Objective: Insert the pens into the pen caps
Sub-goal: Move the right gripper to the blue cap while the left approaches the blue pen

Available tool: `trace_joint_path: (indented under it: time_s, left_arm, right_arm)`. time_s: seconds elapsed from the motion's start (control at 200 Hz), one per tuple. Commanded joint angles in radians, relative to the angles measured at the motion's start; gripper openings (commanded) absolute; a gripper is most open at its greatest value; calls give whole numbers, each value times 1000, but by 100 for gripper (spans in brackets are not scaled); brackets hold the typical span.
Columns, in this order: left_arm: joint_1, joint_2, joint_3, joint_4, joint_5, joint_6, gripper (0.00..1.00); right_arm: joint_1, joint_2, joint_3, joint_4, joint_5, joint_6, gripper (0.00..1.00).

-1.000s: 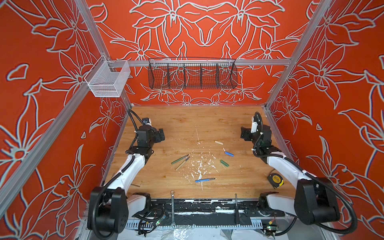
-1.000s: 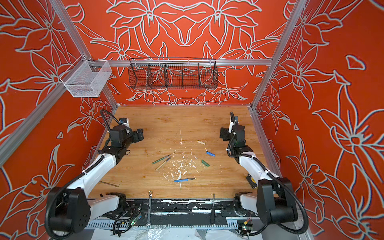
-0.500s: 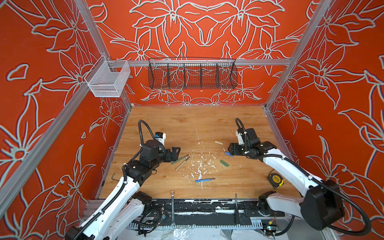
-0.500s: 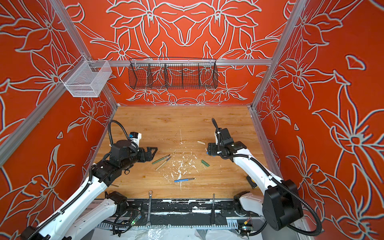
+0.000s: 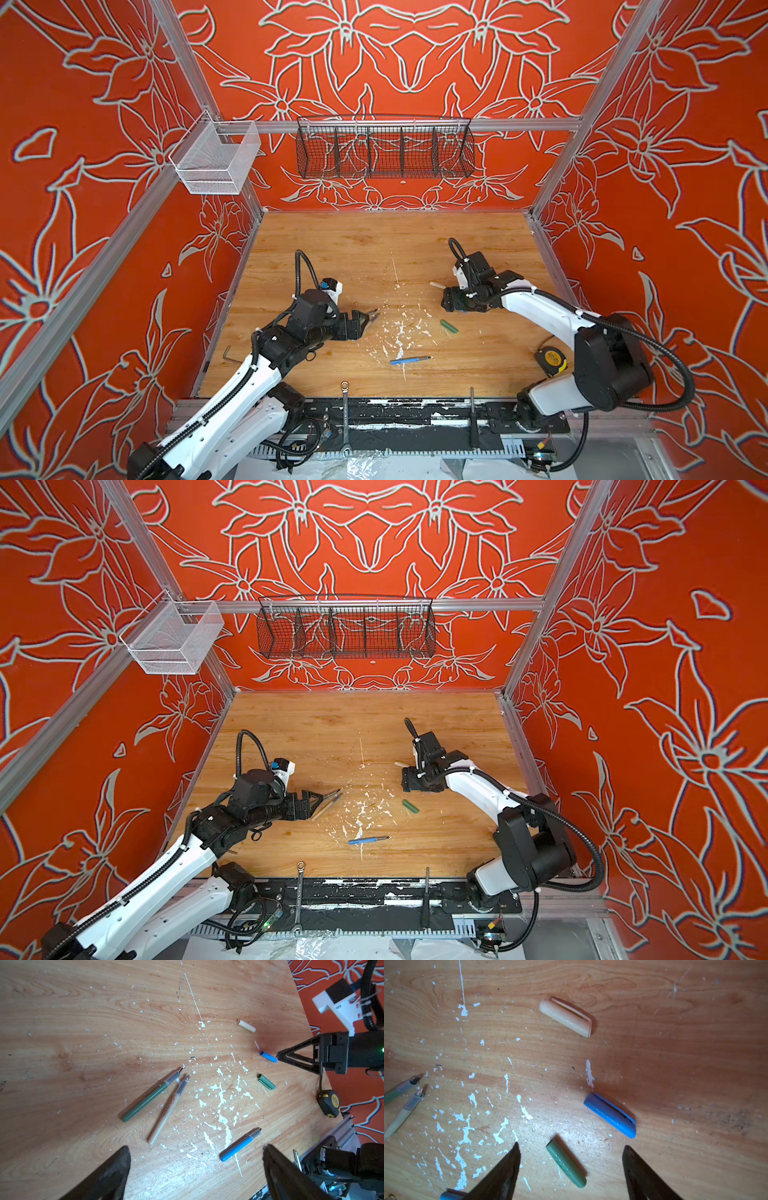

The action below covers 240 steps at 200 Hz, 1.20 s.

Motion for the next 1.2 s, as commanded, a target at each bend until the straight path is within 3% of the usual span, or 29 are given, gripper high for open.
trace_joint_path:
  time_s: [0.0,0.2,0.565,0.946,1.196]
  left_arm:
    - [-16,5,19,-18,-5,-11,97]
    - [-31,12,58,-77,-105,-23,97]
    - [-39,40,77,-58,-97,-16,97]
    - [-42,39,85,-80,-125,-13,97]
    - [-43,57,89,-91,-120,-6,97]
  right_arm:
    - [4,59,40,32,-20,-13,78]
    - [3,155,89,70,-39,-13,79]
    - [15,237,106,97,-115,-18,79]
    - [20,150,13,8,-159,-24,79]
    - [16,40,-35,-84,-85,-17,80]
